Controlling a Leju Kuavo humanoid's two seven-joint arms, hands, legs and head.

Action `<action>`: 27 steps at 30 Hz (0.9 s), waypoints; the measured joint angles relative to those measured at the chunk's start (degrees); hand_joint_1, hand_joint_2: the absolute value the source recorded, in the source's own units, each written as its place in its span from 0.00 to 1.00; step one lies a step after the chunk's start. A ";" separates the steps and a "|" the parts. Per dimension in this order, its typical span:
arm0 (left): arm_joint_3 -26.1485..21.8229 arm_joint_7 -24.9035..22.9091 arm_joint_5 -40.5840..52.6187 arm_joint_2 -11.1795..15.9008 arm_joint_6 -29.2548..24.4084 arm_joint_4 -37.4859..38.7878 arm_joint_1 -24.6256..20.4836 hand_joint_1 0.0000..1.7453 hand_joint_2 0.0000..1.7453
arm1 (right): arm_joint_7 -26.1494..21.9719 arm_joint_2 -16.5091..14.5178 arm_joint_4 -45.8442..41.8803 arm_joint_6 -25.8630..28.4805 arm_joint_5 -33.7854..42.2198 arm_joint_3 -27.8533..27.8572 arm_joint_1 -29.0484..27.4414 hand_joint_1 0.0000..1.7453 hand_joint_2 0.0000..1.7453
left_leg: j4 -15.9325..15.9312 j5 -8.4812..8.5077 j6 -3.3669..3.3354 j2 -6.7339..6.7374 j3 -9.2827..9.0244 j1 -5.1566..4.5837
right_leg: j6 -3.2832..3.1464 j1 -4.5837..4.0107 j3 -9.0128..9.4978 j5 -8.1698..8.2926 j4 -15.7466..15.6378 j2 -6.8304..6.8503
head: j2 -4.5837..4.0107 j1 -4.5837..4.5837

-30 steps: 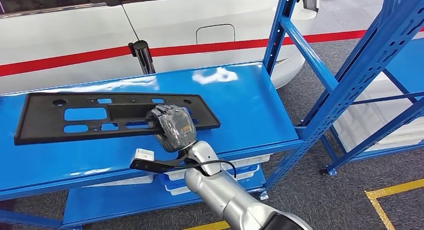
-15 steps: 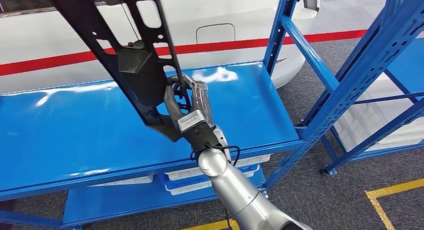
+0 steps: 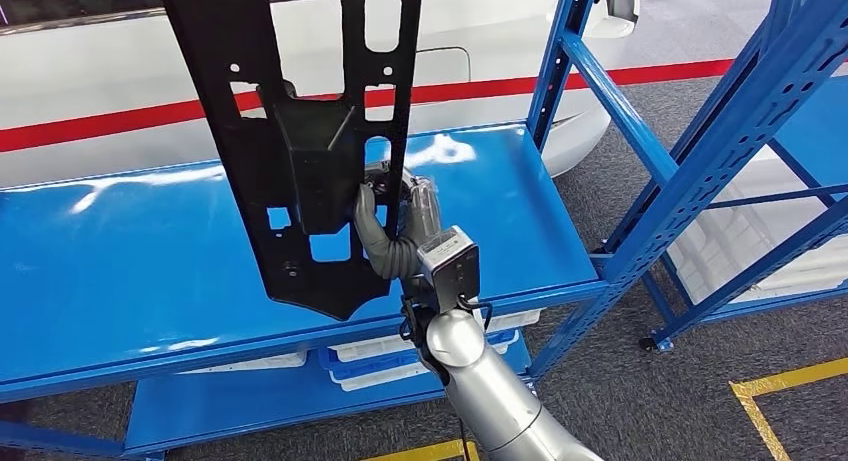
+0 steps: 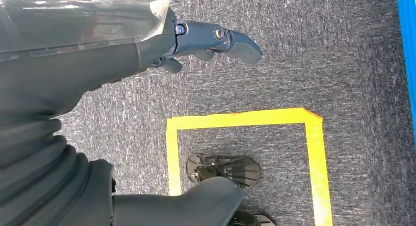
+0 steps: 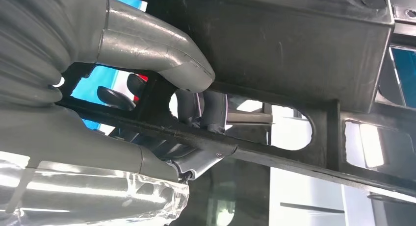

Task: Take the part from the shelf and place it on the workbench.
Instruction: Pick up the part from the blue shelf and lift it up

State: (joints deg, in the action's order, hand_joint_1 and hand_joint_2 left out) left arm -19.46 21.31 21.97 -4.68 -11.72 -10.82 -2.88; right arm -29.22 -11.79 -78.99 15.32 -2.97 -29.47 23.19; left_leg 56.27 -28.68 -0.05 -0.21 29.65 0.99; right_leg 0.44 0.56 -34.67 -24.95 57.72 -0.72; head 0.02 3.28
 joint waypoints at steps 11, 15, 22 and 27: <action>-2.25 0.78 -1.56 -0.57 -0.96 0.00 0.07 0.00 1.00 | -1.58 2.23 -0.95 -4.20 1.81 -1.66 -4.14 0.99 1.00 | 0.00 -0.02 -0.01 0.00 0.06 0.00 | 0.00 0.01 0.00 0.00 -0.01 0.01 | 0.00 0.00; -2.58 1.02 -1.56 -0.55 -0.96 0.00 0.13 0.00 1.00 | -1.67 2.87 -1.42 -4.32 1.75 -2.02 -4.63 0.99 1.00 | 0.47 -0.14 -0.58 -0.02 0.20 -0.13 | 0.39 0.53 0.10 0.30 -0.34 0.00 | 0.00 -0.04; -2.70 2.56 -0.59 -0.85 -0.74 0.00 0.15 0.00 1.00 | -2.25 4.49 -4.34 -3.51 1.71 -2.59 -4.12 0.99 1.00 | -3.34 2.86 -2.45 0.76 -1.06 0.73 | 0.76 0.61 -4.94 -5.49 11.26 0.27 | 0.00 0.22; -2.68 2.32 0.09 -0.96 -0.79 -0.01 0.18 0.00 1.00 | -1.77 5.74 -6.11 -2.79 2.37 -2.68 -3.77 0.99 1.00 | -1.95 2.40 -0.68 0.78 -0.17 1.81 | 4.59 2.55 0.09 -2.79 4.97 0.67 | 0.00 0.34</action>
State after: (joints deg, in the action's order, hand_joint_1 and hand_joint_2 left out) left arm -22.14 23.63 22.06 -5.64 -12.50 -10.82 -2.70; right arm -30.99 -6.05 -85.10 12.53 -0.60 -32.15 19.42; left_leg 54.31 -26.28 -0.73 0.56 29.48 2.80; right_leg 5.02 3.11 -34.58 -27.74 62.69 -0.06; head 0.02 3.62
